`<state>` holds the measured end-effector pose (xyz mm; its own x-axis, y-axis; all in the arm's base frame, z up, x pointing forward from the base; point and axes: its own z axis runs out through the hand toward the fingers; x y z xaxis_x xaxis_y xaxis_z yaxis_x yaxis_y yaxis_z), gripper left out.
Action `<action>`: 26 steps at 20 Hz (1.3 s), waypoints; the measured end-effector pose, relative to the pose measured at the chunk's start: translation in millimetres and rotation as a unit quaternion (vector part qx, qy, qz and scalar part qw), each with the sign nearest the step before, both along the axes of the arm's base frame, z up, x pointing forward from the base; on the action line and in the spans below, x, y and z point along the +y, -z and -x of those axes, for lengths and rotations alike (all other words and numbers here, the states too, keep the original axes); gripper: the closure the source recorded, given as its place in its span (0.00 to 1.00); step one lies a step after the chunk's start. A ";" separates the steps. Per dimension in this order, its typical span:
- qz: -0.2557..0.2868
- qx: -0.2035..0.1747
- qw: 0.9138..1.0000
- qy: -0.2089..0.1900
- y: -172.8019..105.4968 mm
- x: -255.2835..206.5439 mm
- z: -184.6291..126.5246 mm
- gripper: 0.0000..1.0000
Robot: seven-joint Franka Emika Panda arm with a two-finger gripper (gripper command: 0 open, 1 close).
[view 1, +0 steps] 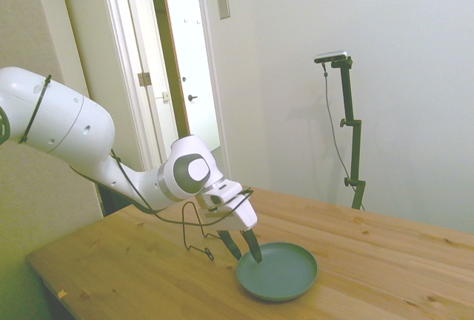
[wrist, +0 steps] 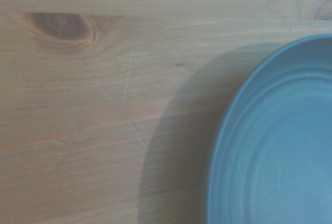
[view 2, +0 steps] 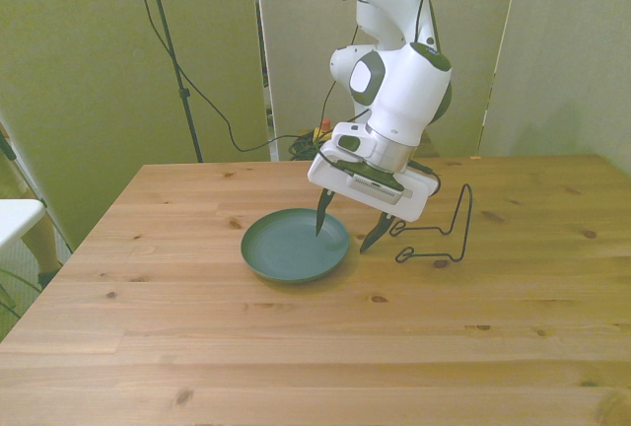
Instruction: Load the plate
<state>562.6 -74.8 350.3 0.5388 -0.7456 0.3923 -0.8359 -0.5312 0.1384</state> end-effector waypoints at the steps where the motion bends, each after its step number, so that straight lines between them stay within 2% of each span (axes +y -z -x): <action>1: 0.001 0.000 1.000 -0.001 0.1 0.1 -0.4 1.00; 26: -0.001 0.007 1.000 -0.008 10.6 -0.5 0.0 1.00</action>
<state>562.6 -75.3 339.7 0.5562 -0.7370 0.3840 -0.8251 -0.5450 0.1490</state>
